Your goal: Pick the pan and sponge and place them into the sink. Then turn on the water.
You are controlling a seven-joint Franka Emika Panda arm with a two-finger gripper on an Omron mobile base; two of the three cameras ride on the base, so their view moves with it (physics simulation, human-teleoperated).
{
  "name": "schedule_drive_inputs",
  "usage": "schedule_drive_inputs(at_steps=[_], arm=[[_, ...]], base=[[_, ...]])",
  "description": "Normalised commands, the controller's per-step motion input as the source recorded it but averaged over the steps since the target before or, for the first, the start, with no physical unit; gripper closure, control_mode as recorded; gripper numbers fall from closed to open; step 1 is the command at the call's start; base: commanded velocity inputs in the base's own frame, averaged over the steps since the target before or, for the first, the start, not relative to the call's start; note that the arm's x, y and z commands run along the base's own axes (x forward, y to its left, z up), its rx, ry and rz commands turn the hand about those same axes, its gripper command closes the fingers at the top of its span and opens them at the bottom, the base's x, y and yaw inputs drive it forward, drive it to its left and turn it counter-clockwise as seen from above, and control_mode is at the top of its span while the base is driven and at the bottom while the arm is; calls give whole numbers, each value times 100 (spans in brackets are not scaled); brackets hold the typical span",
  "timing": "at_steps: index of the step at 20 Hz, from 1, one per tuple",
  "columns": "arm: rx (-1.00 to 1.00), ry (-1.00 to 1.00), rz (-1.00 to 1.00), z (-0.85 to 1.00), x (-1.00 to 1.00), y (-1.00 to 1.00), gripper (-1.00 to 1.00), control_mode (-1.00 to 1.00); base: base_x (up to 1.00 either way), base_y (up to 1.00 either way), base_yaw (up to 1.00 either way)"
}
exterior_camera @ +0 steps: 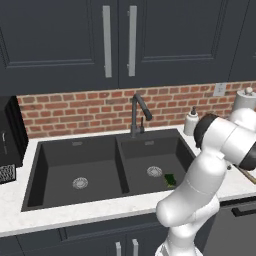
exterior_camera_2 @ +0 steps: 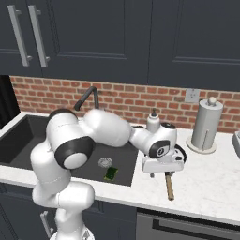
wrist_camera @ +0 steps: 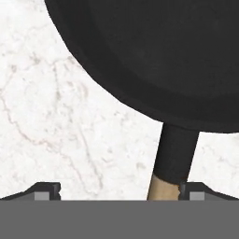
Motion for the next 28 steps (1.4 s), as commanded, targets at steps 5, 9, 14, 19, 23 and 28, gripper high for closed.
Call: schedule_drive_inputs(at_steps=[5,9,14,19,23,28], arm=[[4,0,0,-17,23,-11,-100,-100],[3,0,0,-18,23,-14,-100,-100],[0,0,0,-24,24,-2,100,-100],[0,-2,0,-35,24,9,100,-100],[0,-5,0,-45,15,23,100,-100],[-7,-11,0,-60,1,37,100,-100]], base=[[0,0,0],[0,0,0],[0,0,0],[0,0,0],[0,0,0],[0,0,0]])
